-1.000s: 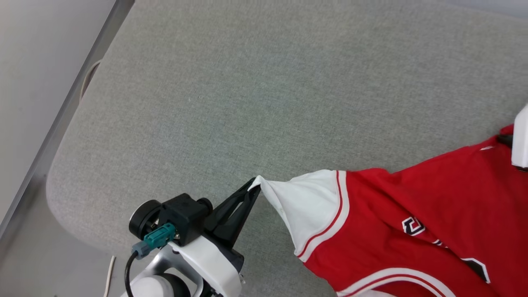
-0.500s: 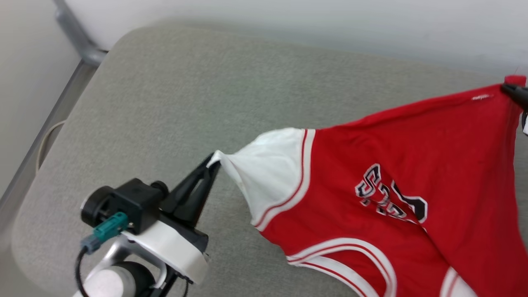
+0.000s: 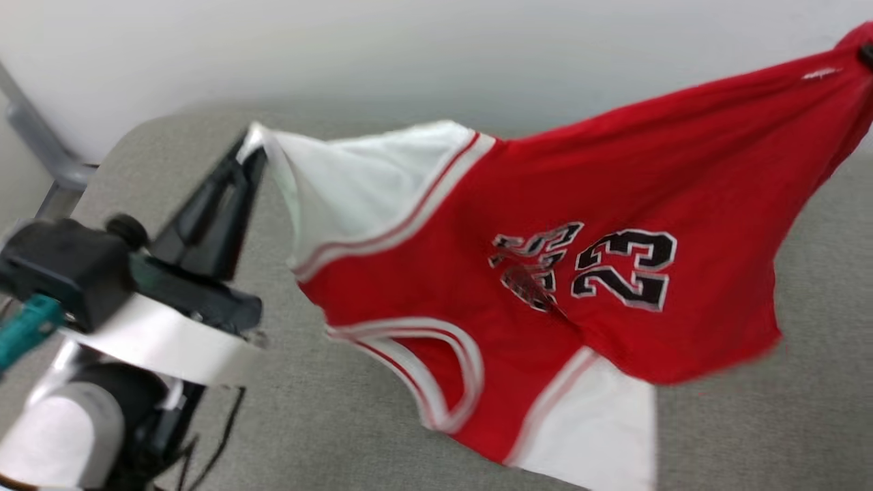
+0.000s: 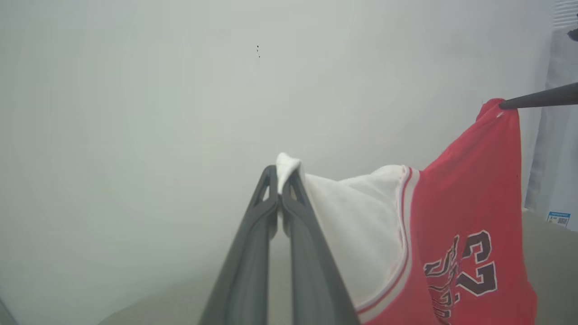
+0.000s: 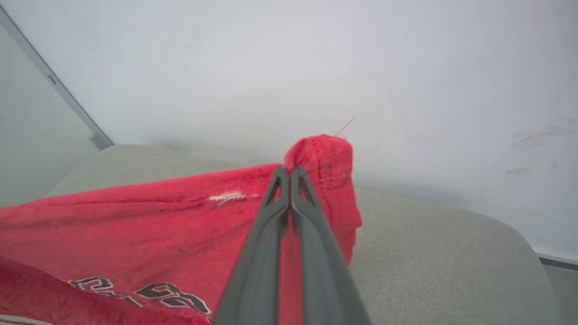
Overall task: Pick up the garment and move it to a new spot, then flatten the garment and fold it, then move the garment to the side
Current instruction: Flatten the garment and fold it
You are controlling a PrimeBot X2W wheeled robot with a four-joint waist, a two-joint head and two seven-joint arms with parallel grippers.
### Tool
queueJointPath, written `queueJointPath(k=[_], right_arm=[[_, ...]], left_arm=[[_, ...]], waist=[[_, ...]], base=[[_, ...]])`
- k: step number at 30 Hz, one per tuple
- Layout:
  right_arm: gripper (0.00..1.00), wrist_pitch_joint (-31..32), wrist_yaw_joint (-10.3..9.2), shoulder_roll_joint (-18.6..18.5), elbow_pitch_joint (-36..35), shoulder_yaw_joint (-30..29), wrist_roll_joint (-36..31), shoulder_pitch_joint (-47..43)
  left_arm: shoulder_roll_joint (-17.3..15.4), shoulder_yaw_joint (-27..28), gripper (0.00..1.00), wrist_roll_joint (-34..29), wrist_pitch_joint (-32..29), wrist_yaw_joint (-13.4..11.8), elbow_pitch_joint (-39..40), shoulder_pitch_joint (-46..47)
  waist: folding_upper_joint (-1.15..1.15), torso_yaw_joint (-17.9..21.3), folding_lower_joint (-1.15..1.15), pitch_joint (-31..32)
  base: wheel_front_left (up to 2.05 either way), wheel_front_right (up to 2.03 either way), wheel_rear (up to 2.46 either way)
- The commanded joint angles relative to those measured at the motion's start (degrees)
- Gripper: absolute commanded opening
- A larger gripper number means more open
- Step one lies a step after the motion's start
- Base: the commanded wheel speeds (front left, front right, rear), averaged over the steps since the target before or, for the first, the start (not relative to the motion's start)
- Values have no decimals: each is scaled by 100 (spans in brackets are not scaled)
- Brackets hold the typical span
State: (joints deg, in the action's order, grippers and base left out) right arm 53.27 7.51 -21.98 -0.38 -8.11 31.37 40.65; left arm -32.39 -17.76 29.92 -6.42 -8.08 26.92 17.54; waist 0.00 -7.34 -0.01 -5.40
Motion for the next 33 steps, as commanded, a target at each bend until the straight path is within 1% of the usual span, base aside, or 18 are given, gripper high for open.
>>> queueJointPath(k=[1, 7, 12, 19, 22, 26, 33], right_arm=[[0, -45, -4, 34, -139, -43, -26, 83], [0, -162, -4, 216, -582, -254, -154, 179], [0, -227, -4, 378, -834, -372, -229, 241], [0, -365, -4, 618, -1032, -562, -348, 445], [0, -392, -4, 678, -1114, -615, -385, 588], [0, -467, -4, 719, -1136, -660, -441, 847], [0, -784, -6, 630, -819, -505, -681, 1670]], left_arm=[[-59, 114, 0, -41, -12, -36, 43, 190], [-182, 496, 0, -108, -81, -168, 90, 821], [-260, 691, 0, -156, -128, -171, -1, 1432], [-372, 766, 0, -325, -200, -107, -222, 2402], [-424, 780, 0, -366, -236, -43, -366, 2809], [-550, 766, 0, -424, -274, 155, -707, 3397], [-829, 605, 0, -638, -201, 689, -1605, 4671]], waist=[[0, 130, 1, 95], [0, 327, 1, 127], [0, 447, 1, 63], [0, 547, 1, -144], [0, 576, 1, -315], [0, 616, 1, -625], [0, 696, 1, -1382]], base=[[0, 0, 0], [0, 0, 0], [0, 0, 0], [0, 0, 0], [0, 0, 0], [0, 0, 0], [0, 0, 0]])
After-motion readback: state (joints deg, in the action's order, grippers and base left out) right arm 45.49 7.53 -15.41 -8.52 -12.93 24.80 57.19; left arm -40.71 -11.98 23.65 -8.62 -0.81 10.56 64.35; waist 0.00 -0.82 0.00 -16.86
